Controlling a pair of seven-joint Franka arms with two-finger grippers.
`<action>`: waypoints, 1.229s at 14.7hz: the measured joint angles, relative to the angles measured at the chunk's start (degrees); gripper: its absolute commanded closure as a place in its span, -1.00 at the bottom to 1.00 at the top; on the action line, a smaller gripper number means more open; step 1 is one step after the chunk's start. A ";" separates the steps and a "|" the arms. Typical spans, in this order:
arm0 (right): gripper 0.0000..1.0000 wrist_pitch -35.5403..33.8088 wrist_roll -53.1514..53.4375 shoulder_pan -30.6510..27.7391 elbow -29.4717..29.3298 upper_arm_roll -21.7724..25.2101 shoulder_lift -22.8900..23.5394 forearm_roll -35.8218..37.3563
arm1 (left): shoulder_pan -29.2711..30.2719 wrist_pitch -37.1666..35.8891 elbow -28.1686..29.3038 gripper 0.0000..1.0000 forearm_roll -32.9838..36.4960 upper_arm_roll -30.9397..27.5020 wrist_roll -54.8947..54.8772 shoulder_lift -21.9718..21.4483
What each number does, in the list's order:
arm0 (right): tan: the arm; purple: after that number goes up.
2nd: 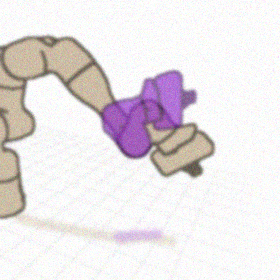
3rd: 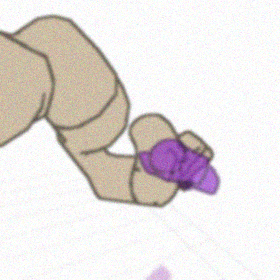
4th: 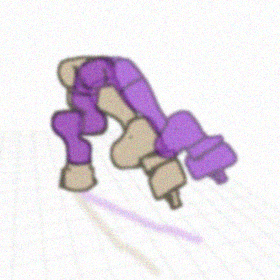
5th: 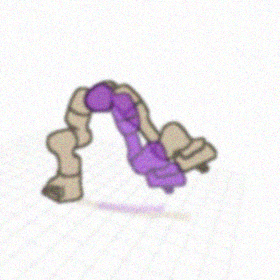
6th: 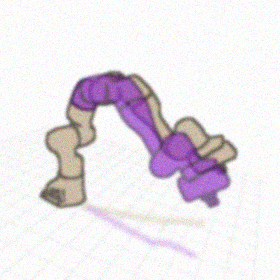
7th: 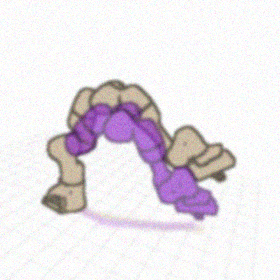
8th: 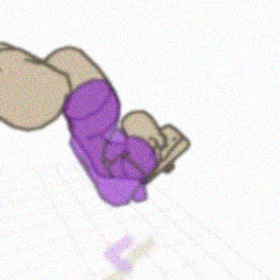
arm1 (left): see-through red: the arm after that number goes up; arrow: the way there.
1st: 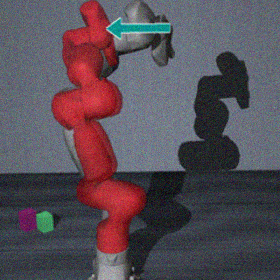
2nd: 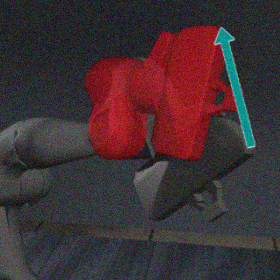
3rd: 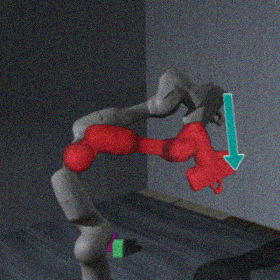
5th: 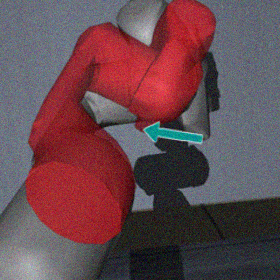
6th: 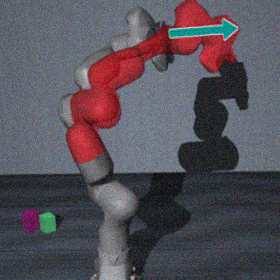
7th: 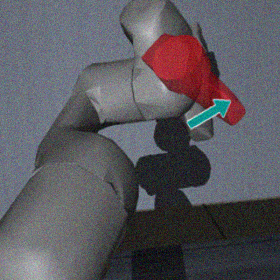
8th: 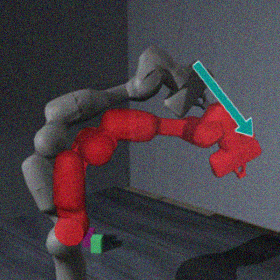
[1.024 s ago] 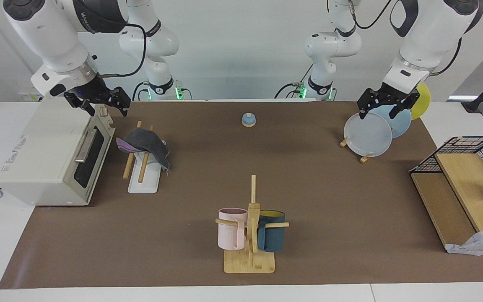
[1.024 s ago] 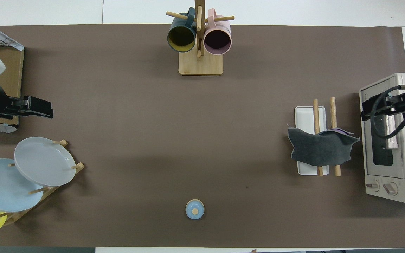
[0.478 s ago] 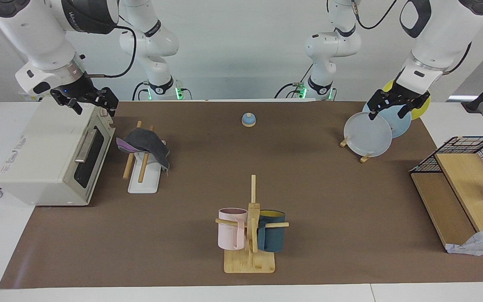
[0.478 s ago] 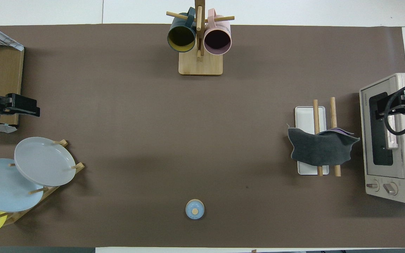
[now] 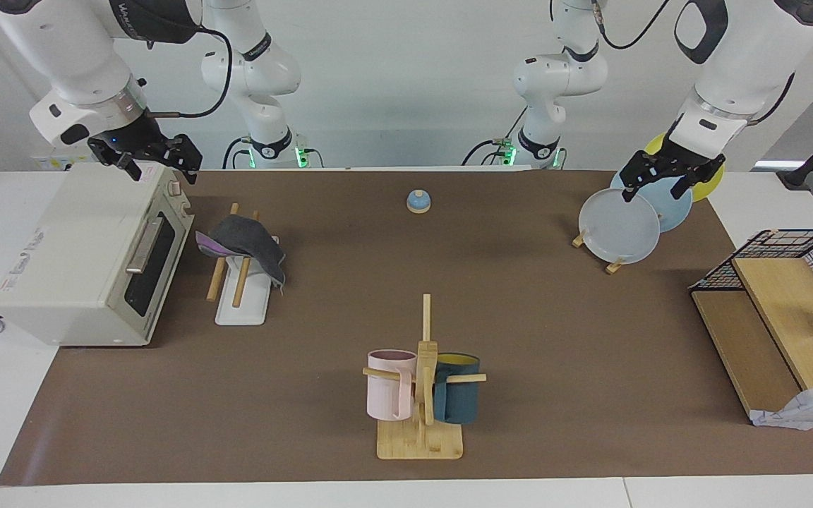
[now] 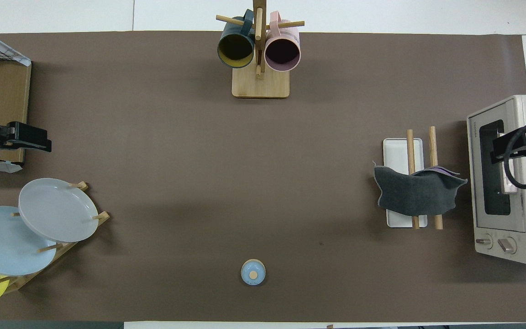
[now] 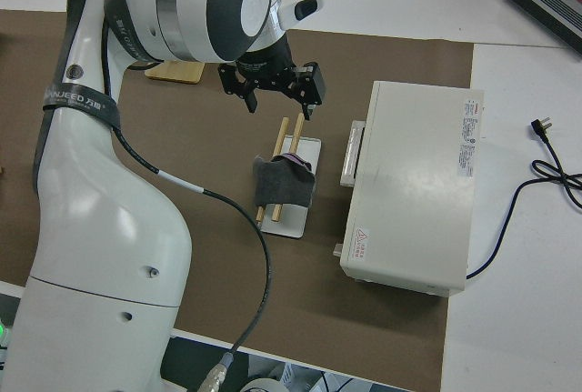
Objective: Fold towel and hang on rack
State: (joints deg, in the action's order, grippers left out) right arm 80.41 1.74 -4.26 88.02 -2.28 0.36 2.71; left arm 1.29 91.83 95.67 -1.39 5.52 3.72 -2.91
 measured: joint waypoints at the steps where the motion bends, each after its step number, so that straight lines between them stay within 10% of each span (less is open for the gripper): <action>1: -1.00 0.30 0.00 -0.03 0.15 0.47 0.00 -0.22 | 0.00 0.00 0.00 -1.00 0.00 0.00 0.00 0.00; 18: -1.00 1.72 0.00 0.19 0.60 2.11 0.00 -1.27 | 0.00 0.00 0.00 -1.00 0.00 0.00 0.00 0.00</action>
State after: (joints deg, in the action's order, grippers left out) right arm 82.14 1.74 -4.06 88.62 -0.17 0.35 1.43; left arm 1.29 91.83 95.67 -1.39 5.52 3.72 -2.91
